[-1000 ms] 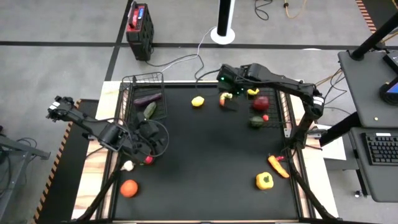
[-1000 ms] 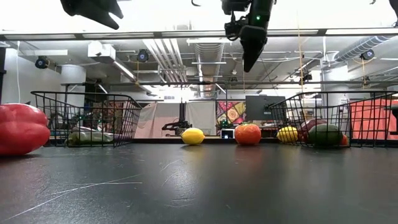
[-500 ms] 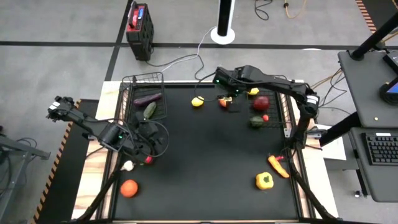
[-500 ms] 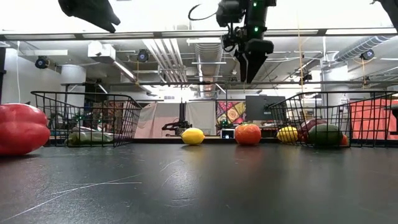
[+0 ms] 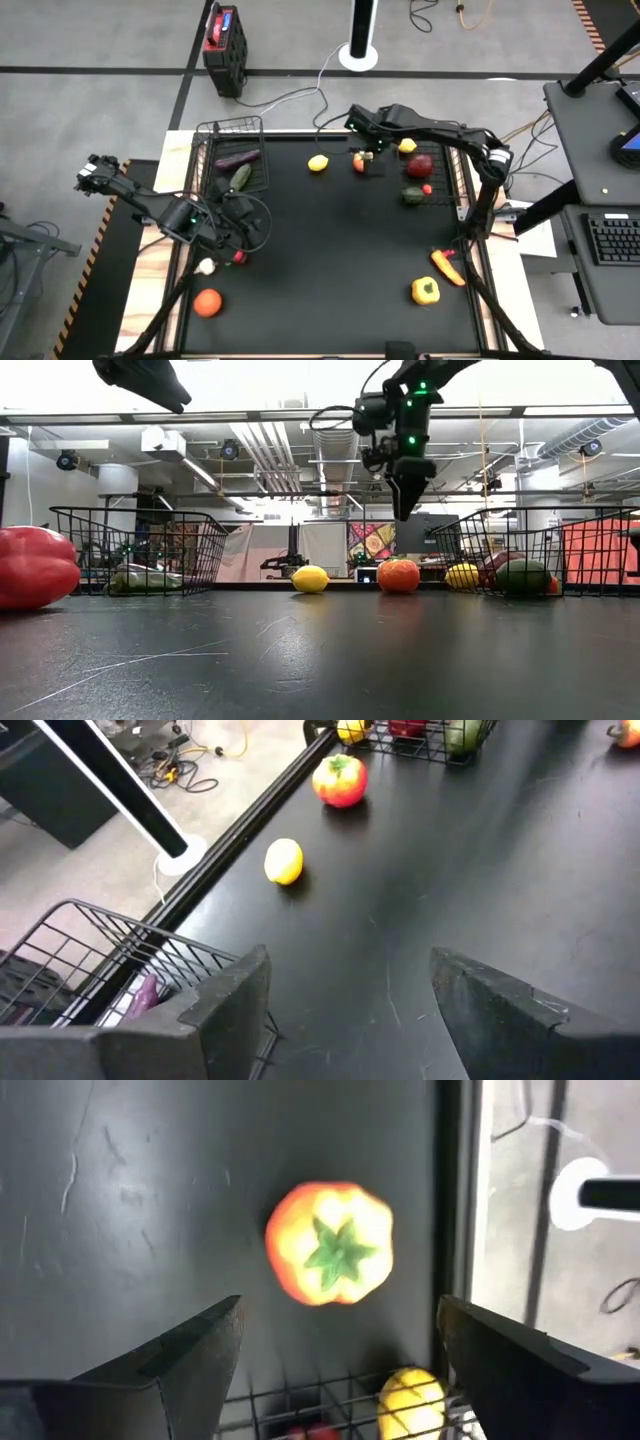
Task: Sort produce into baskets
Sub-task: Put the red tomato into the right wire basket
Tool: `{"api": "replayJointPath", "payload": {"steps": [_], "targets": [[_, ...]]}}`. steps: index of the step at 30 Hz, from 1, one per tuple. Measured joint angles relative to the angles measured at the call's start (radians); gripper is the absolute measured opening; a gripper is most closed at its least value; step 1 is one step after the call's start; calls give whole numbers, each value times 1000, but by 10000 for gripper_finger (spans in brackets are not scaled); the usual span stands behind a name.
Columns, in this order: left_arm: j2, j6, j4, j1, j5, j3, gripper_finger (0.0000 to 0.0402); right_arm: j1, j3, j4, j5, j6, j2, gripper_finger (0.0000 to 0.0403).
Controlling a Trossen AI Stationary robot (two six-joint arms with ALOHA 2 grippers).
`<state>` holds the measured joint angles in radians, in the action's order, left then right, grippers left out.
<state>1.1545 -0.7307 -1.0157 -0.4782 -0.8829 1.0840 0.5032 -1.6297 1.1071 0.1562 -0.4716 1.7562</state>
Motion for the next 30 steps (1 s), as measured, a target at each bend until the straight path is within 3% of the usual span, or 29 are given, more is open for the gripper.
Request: {"api": "replayJointPath", "payload": {"steps": [10,30], "targets": [[0,4,0,0,-29,0,256,7,98,-117,-33,8,0,325],[6,4,2,0,-27,0,256,61,106,-186,-55,80,112,325]]}}
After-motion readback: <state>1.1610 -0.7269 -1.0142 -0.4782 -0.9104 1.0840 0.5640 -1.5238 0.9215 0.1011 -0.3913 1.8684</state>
